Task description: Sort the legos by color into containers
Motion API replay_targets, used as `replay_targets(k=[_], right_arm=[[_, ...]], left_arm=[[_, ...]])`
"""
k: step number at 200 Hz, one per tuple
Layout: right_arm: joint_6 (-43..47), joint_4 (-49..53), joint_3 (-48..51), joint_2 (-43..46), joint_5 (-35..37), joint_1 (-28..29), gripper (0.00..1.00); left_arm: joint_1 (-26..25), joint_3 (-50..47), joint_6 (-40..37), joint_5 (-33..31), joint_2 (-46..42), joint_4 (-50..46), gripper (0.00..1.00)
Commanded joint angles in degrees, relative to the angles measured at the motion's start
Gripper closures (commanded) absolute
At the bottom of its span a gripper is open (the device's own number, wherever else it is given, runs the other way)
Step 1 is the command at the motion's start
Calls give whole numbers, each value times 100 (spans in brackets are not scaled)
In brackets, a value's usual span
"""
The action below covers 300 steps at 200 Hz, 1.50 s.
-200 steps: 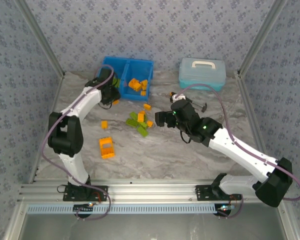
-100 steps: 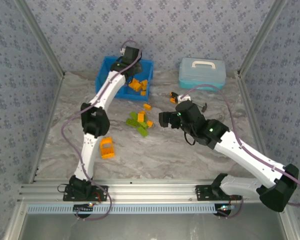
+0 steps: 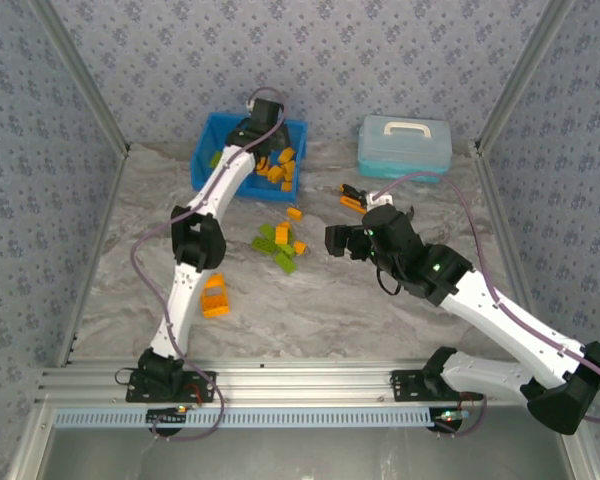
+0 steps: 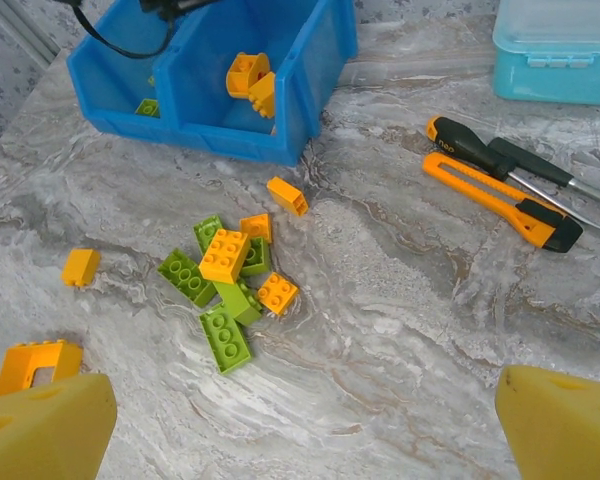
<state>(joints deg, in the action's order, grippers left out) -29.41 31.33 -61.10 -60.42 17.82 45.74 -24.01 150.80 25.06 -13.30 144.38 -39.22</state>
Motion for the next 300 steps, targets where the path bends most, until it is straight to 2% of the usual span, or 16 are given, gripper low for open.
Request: replay_targets(k=[1, 15, 40, 68, 100, 123, 135, 159, 171, 196, 237, 258, 300], right_arm=[[-90, -11, 31, -28, 151, -47, 0], [-74, -50, 43, -65, 151, -63, 0], [-35, -166, 107, -122, 95, -116, 0], [14, -356, 140, -229, -63, -194, 0], [59, -508, 107, -405, -209, -256, 0], [89, -575, 82, -542, -359, -305, 0], [98, -509, 38, -607, -409, -327, 0], [21, -409, 67, -613, -384, -322, 0], [-54, -404, 130, -581, -406, -327, 0], [-153, -413, 247, -515, -420, -315, 0], [-144, -249, 290, -486, -350, -326, 0], [-191, -258, 318, -478, -359, -331, 0], [-284, -322, 353, -479, -367, -330, 0]], left_arm=[[-159, -565, 143, -19, -1571, -438, 35], [-249, -1777, 289, -170, -2543, -272, 35], [-341, -4553, 538, -296, -4445, 410, 34], [-350, -6783, 701, -285, -6057, 464, 34], [-266, -8301, 514, -13, -6852, 71, 34], [198, -9110, 268, 1155, -6927, 439, 31], [422, -9357, 176, 1326, -6857, 575, 28], [618, -9477, -45, 854, -6547, 594, 22], [726, -9499, -163, 820, -6326, 753, 18], [1087, -9364, -414, 1178, -5701, 1094, 14], [1507, -8978, -605, 1458, -4823, 1352, 13], [1512, -8914, -617, 1593, -4525, 1430, 17], [1513, -9090, -520, 1526, -4261, 1585, 38]])
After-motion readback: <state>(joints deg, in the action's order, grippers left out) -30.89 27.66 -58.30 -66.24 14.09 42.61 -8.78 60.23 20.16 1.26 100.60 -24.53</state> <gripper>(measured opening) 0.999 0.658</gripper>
